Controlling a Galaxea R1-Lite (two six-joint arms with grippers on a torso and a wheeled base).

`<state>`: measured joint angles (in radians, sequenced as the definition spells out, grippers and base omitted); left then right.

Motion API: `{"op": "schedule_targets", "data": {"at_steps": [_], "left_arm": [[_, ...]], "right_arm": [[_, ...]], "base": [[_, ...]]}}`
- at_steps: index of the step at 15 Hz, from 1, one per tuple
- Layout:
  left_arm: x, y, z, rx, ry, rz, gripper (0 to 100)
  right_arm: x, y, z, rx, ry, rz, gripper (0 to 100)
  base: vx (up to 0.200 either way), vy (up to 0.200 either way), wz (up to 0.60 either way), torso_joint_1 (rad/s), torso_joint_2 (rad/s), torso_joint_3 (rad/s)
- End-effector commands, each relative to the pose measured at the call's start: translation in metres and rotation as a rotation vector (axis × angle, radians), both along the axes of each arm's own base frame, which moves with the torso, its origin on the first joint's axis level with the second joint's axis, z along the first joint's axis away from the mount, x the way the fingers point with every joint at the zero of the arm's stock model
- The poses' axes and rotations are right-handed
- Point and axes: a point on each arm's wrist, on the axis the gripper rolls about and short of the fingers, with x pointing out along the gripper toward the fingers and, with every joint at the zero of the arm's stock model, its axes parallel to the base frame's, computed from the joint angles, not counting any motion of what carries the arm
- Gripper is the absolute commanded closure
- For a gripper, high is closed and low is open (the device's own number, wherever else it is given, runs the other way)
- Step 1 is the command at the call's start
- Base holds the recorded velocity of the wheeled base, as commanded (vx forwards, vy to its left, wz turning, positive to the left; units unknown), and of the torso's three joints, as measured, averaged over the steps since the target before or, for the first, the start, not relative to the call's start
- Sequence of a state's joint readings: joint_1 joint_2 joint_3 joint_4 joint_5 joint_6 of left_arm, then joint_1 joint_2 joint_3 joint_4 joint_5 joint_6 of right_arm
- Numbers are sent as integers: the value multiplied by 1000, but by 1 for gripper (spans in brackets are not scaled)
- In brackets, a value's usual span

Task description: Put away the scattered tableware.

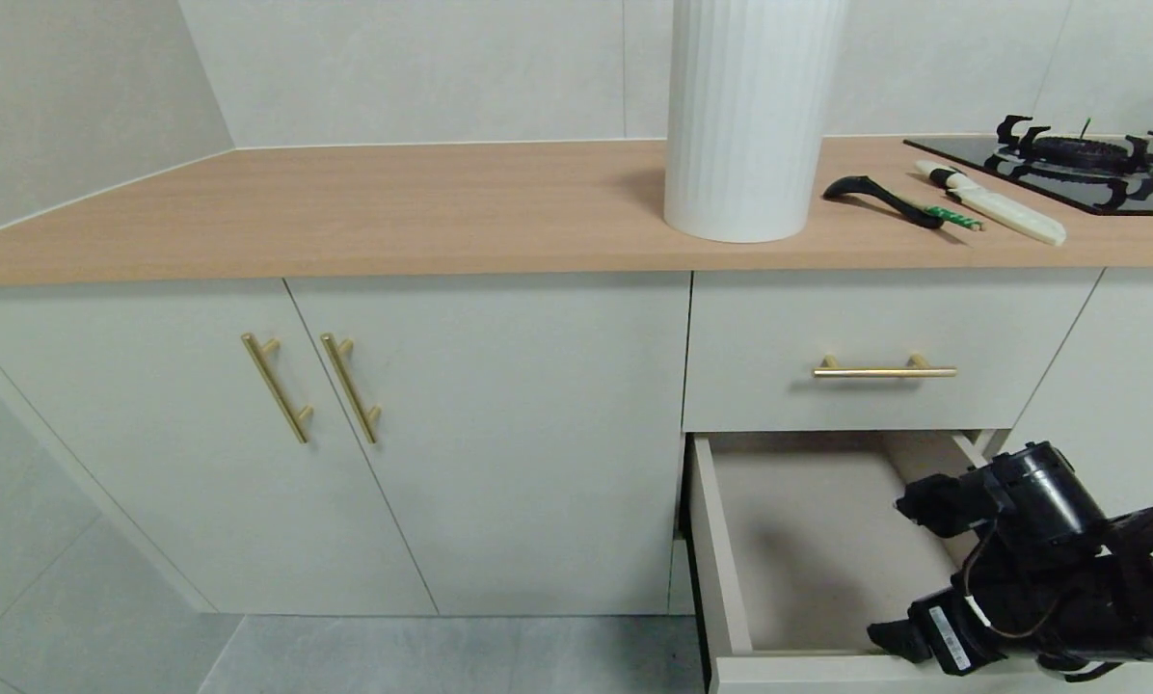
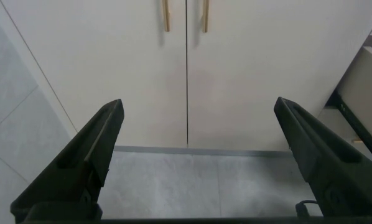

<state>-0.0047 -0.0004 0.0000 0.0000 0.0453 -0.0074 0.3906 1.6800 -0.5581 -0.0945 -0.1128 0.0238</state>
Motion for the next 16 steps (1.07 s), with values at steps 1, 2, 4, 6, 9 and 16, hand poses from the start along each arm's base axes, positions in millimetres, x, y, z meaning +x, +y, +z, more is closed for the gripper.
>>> {"op": "schedule_targets", "data": {"at_steps": [1, 2, 4, 6, 9, 16], "left_arm": [[0, 0, 0, 0, 0, 1, 0], [0, 0, 0, 0, 0, 1, 0], [0, 0, 0, 0, 0, 1, 0], [0, 0, 0, 0, 0, 1, 0], [0, 0, 0, 0, 0, 1, 0], [0, 0, 0, 0, 0, 1, 0]], "right_arm": [[-4, 0, 6, 2, -18, 13, 0], [-14, 0, 7, -35, 29, 61, 0], [-27, 5, 8, -63, 88, 106, 0], [-35, 7, 8, -80, 121, 135, 0], [-36, 7, 8, -89, 132, 138, 0], [-6, 4, 38, 39, -47, -48, 0]], "base": [[0, 0, 0, 0, 0, 0], [0, 0, 0, 0, 0, 0], [0, 0, 0, 0, 0, 0], [0, 0, 0, 0, 0, 0], [0, 0, 0, 0, 0, 0], [0, 0, 0, 0, 0, 0]]}}
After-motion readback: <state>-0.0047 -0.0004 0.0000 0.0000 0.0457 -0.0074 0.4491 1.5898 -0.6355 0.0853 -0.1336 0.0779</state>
